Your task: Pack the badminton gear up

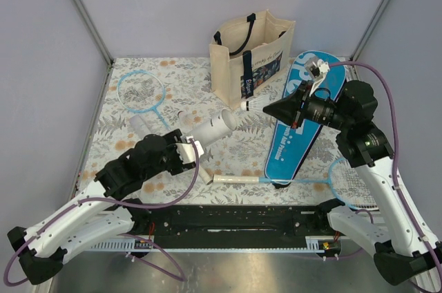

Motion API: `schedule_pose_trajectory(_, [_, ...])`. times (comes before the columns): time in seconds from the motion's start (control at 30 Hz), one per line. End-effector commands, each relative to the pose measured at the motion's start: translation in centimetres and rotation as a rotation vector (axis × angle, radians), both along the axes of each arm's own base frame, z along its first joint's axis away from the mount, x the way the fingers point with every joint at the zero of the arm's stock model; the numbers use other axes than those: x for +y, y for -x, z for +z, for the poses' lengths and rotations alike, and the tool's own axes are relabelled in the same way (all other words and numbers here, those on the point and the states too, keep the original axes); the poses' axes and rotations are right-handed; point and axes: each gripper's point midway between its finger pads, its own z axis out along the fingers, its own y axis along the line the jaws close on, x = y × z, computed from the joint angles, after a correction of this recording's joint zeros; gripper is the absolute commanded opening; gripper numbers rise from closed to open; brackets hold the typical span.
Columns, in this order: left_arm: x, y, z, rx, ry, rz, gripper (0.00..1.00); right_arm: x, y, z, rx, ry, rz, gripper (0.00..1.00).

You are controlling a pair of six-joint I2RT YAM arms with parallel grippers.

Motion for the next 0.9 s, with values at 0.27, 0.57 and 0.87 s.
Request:
schedule_pose_trajectory(0.27, [-2.5,0.1,5.5,-0.108,0.088,-0.133,0.47,3.7,3.9,-0.4,0.006,-0.009,0.247,0.00])
schedule_pose_trajectory(0.57, [-3.3,0.4,5.7,-0.121,0.067,-0.203,0.47,7.8,4.7,-1.5,0.032,0.017,0.375,0.00])
schedule_pose_trajectory(0.87, [-3.3,0.4,6.1,-0.139,0.081,-0.206,0.47,10.3,3.7,-2.9,0.074,0.015,0.396,0.00])
